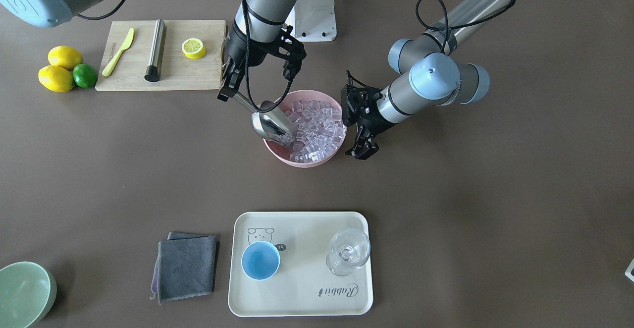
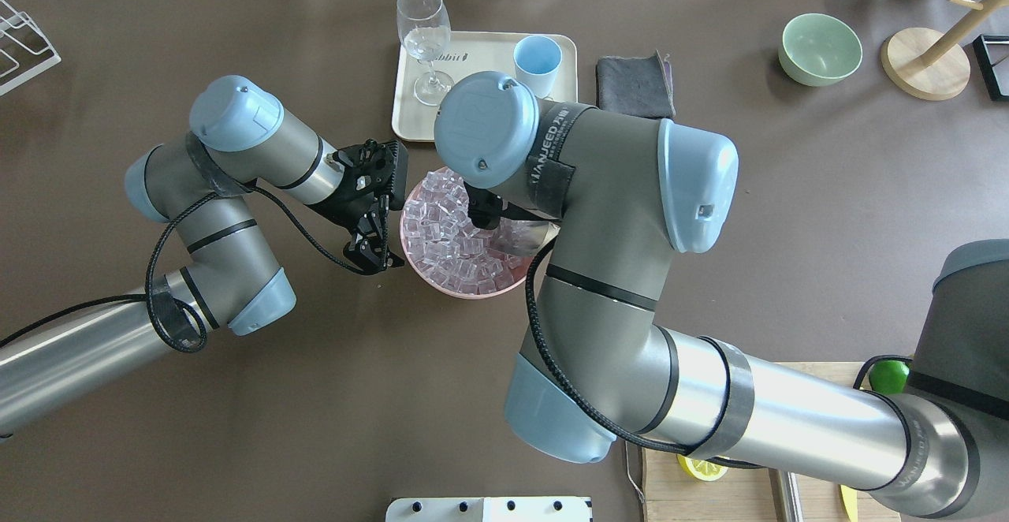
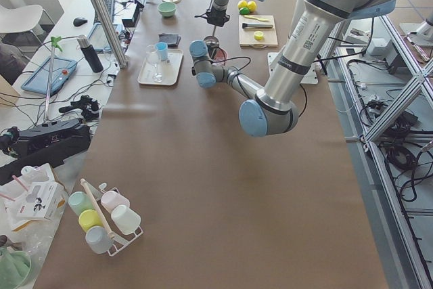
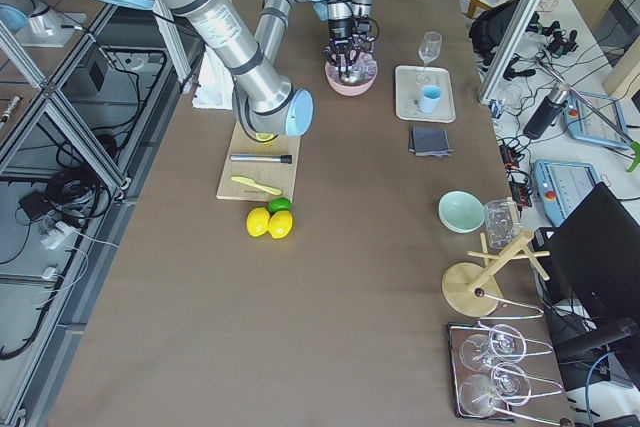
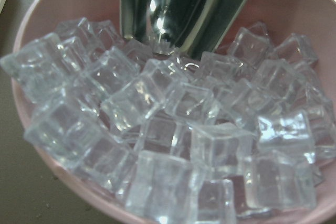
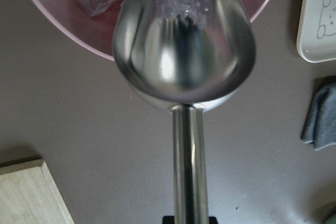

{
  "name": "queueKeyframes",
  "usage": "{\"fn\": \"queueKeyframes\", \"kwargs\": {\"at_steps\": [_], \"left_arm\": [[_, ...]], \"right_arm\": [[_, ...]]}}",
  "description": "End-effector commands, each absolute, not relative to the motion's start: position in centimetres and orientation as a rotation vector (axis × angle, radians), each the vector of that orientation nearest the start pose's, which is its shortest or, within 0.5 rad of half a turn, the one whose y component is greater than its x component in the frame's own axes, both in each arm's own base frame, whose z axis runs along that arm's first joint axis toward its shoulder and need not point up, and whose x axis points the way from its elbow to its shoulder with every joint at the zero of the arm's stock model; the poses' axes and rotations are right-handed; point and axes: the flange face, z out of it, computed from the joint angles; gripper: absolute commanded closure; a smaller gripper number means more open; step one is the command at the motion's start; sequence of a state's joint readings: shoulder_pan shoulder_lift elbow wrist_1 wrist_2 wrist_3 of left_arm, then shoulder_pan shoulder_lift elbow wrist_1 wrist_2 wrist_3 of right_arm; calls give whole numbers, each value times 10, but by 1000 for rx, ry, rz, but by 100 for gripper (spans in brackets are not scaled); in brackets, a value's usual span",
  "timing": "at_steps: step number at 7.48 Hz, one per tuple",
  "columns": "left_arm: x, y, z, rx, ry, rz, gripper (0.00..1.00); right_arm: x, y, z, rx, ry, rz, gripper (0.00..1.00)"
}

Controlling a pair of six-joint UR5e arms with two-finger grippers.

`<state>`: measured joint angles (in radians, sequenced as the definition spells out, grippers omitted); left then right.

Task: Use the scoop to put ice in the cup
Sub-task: 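Push the scoop through the ice cubes with the right gripper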

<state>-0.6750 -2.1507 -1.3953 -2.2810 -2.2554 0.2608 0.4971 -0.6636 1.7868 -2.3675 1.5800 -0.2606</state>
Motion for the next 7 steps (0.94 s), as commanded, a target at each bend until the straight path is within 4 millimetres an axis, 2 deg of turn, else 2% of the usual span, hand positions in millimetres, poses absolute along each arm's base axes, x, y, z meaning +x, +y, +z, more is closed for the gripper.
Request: {"fn": "queueKeyframes", "kwargs": {"at_steps": [1,4,5,7], "left_arm": [[507,-497,308,902,1000,1373,1],[508,-496,308,902,999,1373,1],[508,-497,306,904,1000,1372,1],[511,-494,299,913,1007,1376,1]], "right_arm": [[-485,-413,173,396,-200,-1293,100],[-492,-411,198,451,-295,-1257,100],[-491,-409,195,456,-315,-1258,100],[-494,-406,207,466,-384,-1259,100]]}}
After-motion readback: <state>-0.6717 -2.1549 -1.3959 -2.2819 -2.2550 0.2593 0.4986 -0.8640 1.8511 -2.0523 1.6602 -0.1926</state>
